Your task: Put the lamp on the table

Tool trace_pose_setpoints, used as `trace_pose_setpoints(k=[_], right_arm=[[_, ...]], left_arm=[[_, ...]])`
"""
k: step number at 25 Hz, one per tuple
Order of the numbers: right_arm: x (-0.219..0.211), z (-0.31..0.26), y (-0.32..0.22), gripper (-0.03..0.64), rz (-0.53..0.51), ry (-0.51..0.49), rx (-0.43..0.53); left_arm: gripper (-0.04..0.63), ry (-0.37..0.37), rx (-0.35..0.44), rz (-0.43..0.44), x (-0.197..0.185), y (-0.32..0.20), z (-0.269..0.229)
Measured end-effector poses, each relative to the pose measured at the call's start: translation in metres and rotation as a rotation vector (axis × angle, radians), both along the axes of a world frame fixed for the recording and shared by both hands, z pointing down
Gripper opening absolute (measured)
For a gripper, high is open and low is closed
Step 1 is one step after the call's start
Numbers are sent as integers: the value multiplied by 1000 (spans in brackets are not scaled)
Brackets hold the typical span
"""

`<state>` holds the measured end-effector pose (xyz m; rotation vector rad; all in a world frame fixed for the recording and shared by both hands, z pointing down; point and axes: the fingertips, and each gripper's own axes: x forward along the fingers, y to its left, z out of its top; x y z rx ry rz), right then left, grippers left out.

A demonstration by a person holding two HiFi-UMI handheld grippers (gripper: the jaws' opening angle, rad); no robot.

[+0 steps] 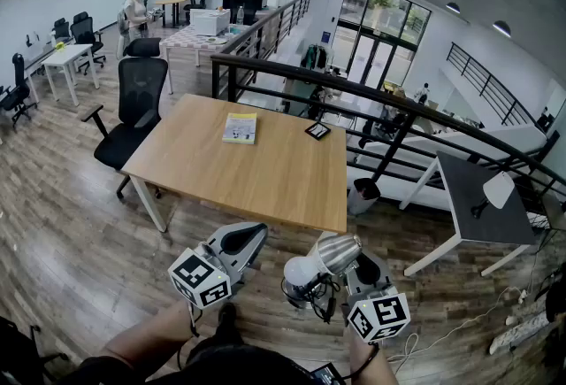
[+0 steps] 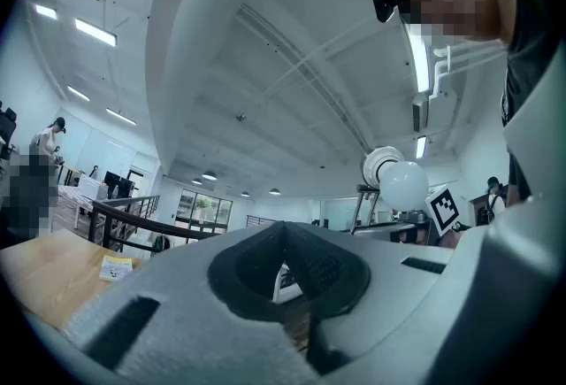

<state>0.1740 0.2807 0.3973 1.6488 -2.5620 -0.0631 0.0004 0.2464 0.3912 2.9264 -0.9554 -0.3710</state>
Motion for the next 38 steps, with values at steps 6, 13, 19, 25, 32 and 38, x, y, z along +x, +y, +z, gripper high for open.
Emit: trace_pose_setpoints(k=[6,13,19,25,32,38], right_arm=[[-2,0,-4,40,-8,0,-5],[-8,5,-19,43,-22,-9,-20],[-17,5,-47,43,-12,-7,-19],[-25,15,-97,43,9,-10,-32],[-46,19,-168,44,67,-19,-36],[-60,15,-214,46,119,-30,-22]], left_arm=[[8,-1,-1,-3,0,-4,-1],[8,1,-20,-10,-6,-21,5],[8,6,-37,-5,-18,-51,13],[8,-1,-49,32,-23,-101,26],[8,-4,-47,79,-49,-183,18],[8,-13,-29,112,-71,-232,9]])
